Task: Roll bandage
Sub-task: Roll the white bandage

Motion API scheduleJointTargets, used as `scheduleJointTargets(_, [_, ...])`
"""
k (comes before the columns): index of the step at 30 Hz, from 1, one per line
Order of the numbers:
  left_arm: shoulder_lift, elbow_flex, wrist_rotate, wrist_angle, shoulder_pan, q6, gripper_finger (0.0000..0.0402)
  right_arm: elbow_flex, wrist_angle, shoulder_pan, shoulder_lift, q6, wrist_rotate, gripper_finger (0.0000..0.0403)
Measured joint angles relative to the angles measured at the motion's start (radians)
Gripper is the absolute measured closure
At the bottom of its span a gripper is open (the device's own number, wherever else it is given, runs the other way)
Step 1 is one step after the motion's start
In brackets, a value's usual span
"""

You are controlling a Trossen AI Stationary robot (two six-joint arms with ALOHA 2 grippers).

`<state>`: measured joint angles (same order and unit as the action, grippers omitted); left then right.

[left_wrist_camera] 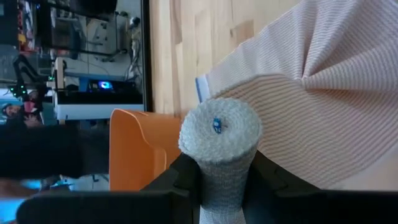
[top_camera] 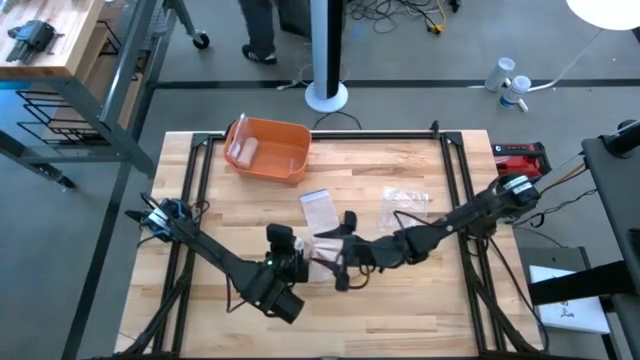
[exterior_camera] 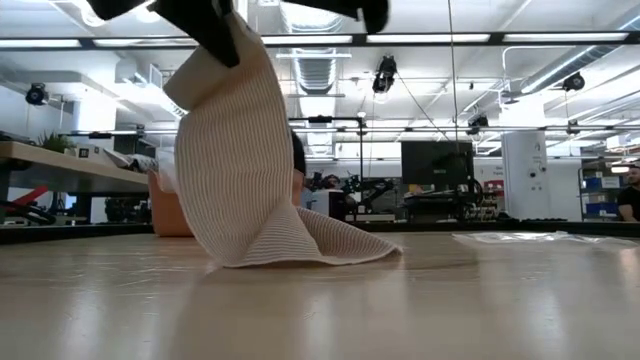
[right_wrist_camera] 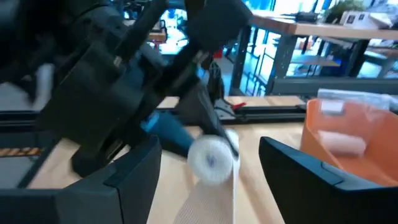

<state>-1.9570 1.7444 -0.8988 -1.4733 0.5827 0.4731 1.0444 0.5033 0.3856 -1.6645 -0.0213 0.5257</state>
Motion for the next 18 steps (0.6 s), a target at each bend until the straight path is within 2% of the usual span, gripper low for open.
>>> scheduleJointTargets(4, [0.006, 0.011, 0.001, 0.002, 0.001, -0.002, 0.0339, 0.087, -0.049, -0.019, -0.071, -0.008, -0.001, 0.0134])
scheduleJointTargets(9, [0.013, 0.054, 0.000, 0.001, 0.001, 0.001, 0.0339, 0.154, -0.121, -0.030, -0.130, -0.169, -0.002, 0.0135])
scheduleJointTargets(18, [0.017, 0.125, 0.004, -0.002, 0.001, 0.008, 0.0339, 0.159, -0.112, -0.039, -0.129, -0.483, -0.009, 0.0152])
